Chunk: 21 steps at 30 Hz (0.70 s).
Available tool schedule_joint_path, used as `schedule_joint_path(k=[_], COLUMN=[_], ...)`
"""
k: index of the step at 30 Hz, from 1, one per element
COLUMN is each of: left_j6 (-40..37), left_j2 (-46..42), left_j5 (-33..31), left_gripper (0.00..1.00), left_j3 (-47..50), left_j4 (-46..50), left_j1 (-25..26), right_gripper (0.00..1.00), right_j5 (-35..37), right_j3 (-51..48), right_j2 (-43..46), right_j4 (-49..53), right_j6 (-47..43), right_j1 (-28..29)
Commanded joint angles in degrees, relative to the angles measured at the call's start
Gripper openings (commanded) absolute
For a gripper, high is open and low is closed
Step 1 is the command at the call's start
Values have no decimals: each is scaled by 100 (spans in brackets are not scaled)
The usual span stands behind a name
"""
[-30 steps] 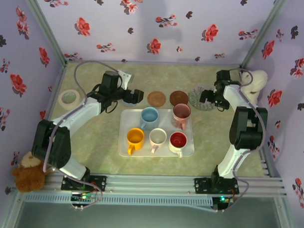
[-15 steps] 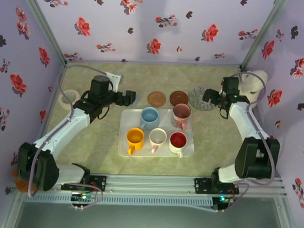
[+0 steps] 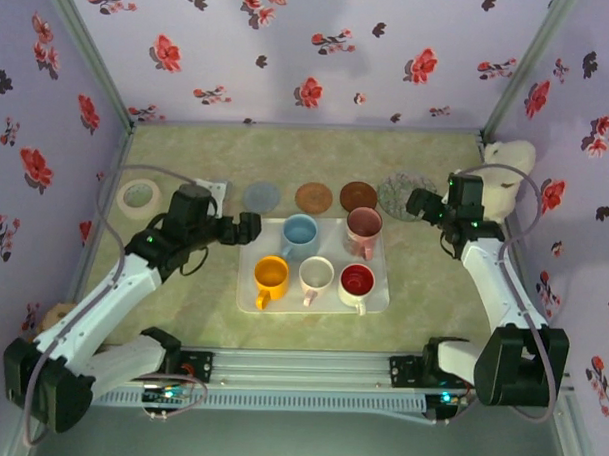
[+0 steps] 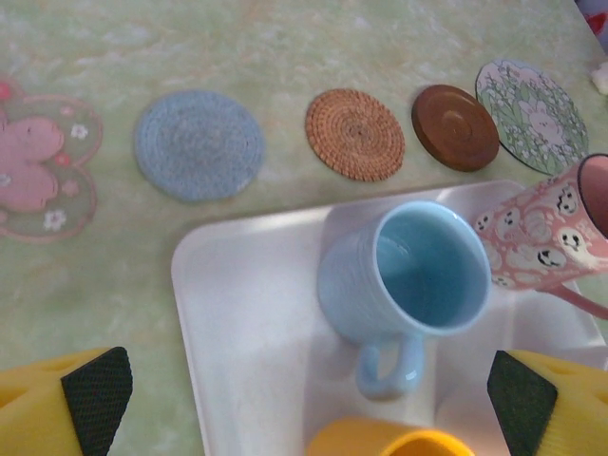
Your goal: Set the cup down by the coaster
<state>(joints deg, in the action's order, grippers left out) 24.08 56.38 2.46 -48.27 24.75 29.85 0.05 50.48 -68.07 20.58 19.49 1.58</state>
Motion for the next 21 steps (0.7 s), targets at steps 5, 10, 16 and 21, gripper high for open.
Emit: schedule_joint_path(k=[5, 10, 16, 21], left_j6=[794, 1045, 1160, 1186], left_j2=[-638, -851, -822, -523], left_j5=[-601, -928, -1214, -1934], left_gripper=[99, 99, 99, 99], left_j3=[138, 274, 535, 675], left_j4=[1113, 1478, 1328, 1147], left_j1=[522, 1026, 1646, 2440], right_gripper=[99, 99, 99, 99], right_j5=[-26, -327, -721, -609], right_j3=[-339, -580, -757, -696], right_j2=[90, 311, 471, 537], right_j4=[-507, -858, -1073, -942], right_j6=[244, 344, 403, 452], right_j1=[245, 254, 255, 253])
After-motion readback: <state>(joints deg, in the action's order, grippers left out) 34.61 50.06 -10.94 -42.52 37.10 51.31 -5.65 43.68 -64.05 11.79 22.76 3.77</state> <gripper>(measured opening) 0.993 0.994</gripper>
